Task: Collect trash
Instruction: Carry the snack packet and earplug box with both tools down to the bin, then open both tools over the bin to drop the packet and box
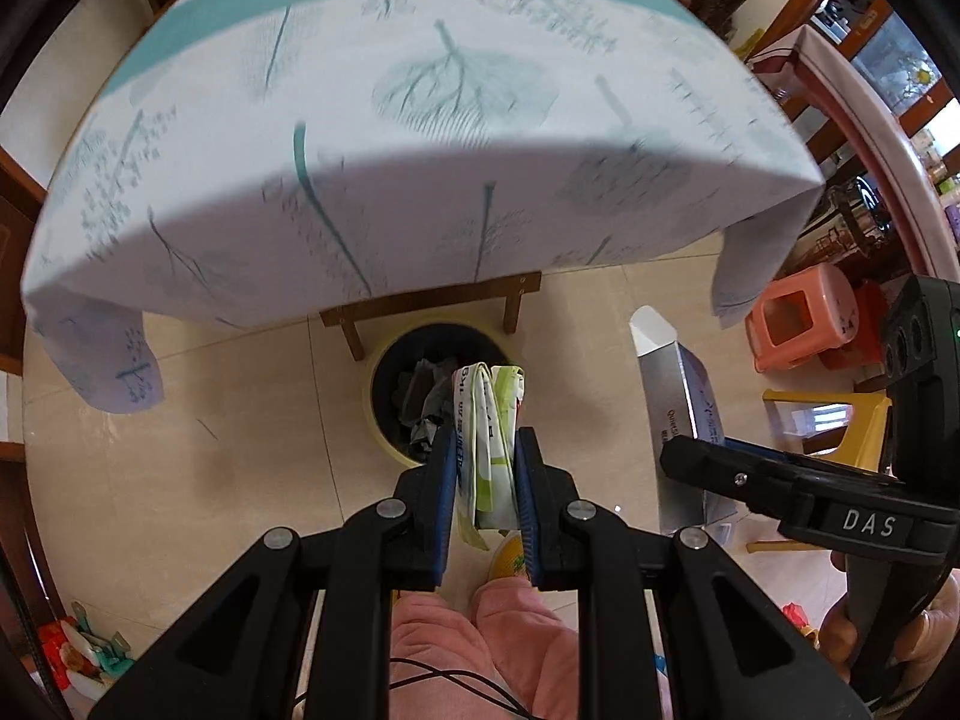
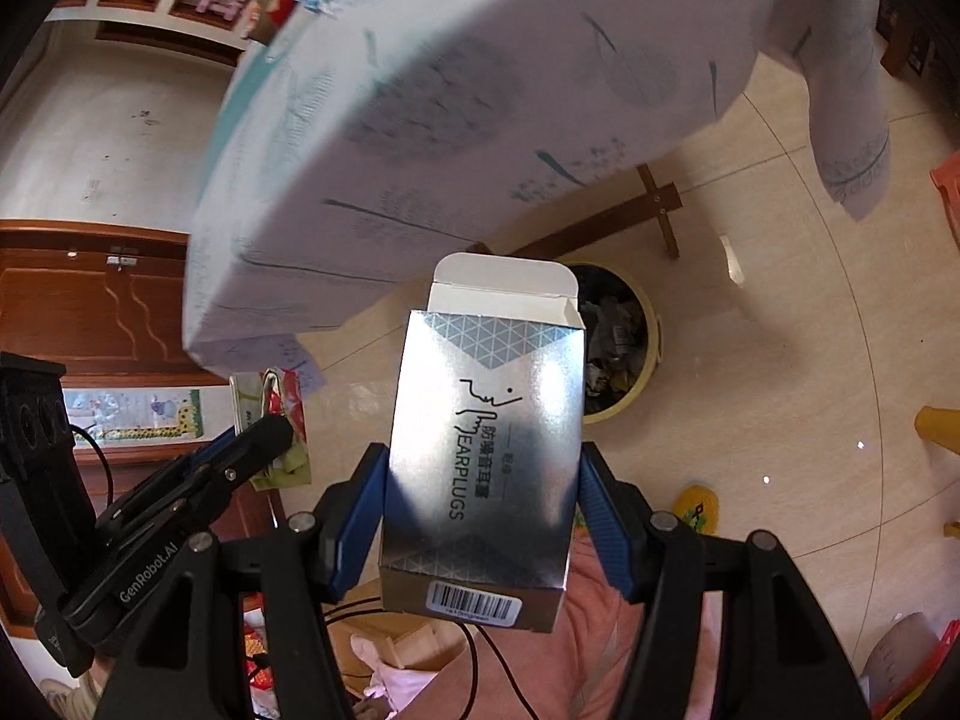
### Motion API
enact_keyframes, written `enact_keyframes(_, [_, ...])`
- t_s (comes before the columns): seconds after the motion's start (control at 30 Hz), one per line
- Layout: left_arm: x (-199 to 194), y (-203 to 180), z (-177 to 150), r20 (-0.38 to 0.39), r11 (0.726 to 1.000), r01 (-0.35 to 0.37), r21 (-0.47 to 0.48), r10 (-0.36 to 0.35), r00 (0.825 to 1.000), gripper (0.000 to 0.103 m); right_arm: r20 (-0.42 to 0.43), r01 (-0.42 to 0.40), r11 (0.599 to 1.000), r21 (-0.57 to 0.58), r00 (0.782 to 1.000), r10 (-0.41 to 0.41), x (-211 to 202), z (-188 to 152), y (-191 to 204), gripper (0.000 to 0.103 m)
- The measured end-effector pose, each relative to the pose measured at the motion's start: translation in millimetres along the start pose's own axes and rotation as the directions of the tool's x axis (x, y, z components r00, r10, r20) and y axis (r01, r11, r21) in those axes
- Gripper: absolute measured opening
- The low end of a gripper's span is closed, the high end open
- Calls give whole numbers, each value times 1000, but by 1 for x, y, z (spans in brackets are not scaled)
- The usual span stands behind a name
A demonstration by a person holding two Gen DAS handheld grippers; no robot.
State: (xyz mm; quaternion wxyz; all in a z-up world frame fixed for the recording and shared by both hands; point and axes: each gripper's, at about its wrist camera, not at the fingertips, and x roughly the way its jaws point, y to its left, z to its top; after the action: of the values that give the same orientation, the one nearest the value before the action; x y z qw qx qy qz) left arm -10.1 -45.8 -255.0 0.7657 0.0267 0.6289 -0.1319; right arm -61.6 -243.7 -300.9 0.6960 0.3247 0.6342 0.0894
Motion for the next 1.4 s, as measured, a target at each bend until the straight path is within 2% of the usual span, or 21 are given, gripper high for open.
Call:
enact_keyframes(0.43, [110,42,-9,-32,999,41,-1,-41,999,17,6,48,994,95,999,-49,88,-3,-40,62])
enact_keyframes(0.73, [190,46,-6,-50,999,46,23,-45,998,19,-1,84,984,154,996,-85,151,4,-71,62])
enact_keyframes(0.9, [229,48,-8,-60,998,33,46,-30,998,25,-10,95,980,173,995,-94,177,6,-81,62])
enact_keyframes(1.0, [241,48,-7,-59,998,29,58,-26,998,28,-13,100,979,179,995,-99,187,8,-85,62])
enact_keyframes(1.13, [251,50,-2,-47,998,22,59,-19,999,39,-14,106,978,183,994,-105,197,12,-85,63])
enact_keyframes(1.3, [254,53,1,-45,998,9,58,-6,999,41,-15,105,977,183,994,-104,206,19,-84,63])
enact_keyframes(1.4, [255,56,0,-42,997,10,76,-7,999,50,-15,113,978,173,994,-112,210,23,-81,63])
